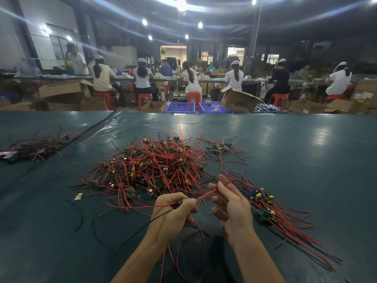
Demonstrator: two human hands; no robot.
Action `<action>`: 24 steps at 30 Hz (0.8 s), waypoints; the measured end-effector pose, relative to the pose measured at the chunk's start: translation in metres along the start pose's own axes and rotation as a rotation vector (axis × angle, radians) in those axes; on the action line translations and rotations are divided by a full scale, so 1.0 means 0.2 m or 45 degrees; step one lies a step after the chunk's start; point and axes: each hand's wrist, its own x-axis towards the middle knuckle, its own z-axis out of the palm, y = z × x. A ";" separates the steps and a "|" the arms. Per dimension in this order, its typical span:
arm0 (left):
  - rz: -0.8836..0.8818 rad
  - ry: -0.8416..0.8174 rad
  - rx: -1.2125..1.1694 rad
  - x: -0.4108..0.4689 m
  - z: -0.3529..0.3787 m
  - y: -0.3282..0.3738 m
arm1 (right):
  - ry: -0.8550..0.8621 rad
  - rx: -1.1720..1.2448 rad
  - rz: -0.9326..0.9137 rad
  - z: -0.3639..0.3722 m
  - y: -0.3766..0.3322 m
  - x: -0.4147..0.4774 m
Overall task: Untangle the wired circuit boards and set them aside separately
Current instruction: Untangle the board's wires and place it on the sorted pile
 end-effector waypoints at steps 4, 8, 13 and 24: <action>-0.043 -0.028 -0.035 0.00 0.01 0.00 | 0.049 0.108 -0.017 0.00 -0.01 0.02; -0.074 -0.047 -0.085 -0.01 0.00 0.02 | 0.093 0.133 -0.054 0.00 -0.01 0.02; -0.067 -0.074 -0.044 -0.01 0.00 0.02 | 0.086 0.149 -0.076 -0.01 0.00 0.03; -0.096 0.117 -0.062 0.03 -0.02 -0.01 | -0.294 -0.460 0.001 0.05 0.10 -0.09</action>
